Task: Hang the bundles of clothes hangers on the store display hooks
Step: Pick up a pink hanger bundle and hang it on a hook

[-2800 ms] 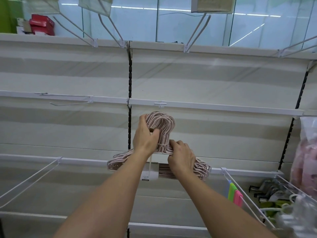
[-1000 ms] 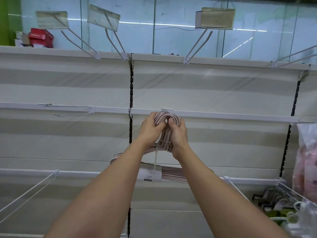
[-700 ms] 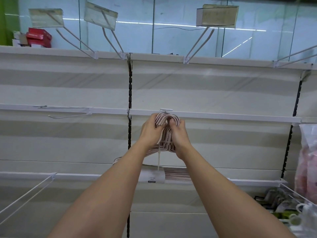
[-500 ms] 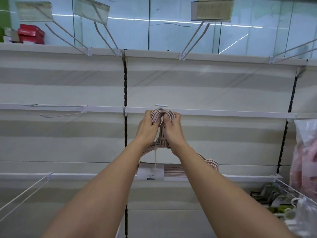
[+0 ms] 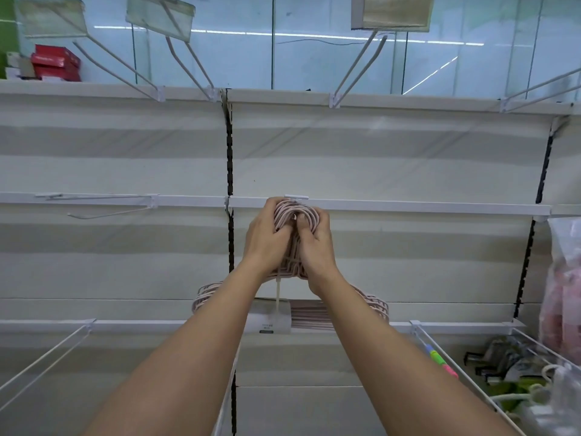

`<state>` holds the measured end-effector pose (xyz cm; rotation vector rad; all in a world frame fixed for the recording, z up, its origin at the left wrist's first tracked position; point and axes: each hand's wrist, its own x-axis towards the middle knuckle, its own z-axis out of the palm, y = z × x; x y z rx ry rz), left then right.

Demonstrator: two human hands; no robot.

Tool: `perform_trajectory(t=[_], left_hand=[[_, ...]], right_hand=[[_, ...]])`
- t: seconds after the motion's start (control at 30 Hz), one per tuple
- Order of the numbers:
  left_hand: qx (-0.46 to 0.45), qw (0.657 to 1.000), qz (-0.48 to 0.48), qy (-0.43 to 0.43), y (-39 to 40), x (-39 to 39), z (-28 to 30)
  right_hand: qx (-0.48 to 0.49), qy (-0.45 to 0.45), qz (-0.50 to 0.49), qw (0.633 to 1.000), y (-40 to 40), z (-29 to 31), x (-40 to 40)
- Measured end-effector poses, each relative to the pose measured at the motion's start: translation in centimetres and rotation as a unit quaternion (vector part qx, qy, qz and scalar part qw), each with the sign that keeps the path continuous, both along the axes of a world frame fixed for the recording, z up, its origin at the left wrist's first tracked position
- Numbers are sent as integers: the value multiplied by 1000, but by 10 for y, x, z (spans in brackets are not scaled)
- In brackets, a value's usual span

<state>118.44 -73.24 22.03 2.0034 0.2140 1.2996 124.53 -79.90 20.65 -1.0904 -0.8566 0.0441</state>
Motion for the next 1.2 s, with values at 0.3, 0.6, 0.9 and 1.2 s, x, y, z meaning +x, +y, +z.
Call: perform_trajectory(t=[0.3,0.6,0.9,1.2], left_hand=[[-76,992,-78,69,23,11,-8],[-78,982,-91,148,38,34,-9],[-176,970,48,157,41,45,-55],[141,919,183,319,44,36,-95]], right_hand=[[-43,21,1,999,7,-12,14],[-111,30,-5,993,22,-14,44],[-123,59,22,990,34,-33,41],[-304,-122,-172,929,22,-45,57]])
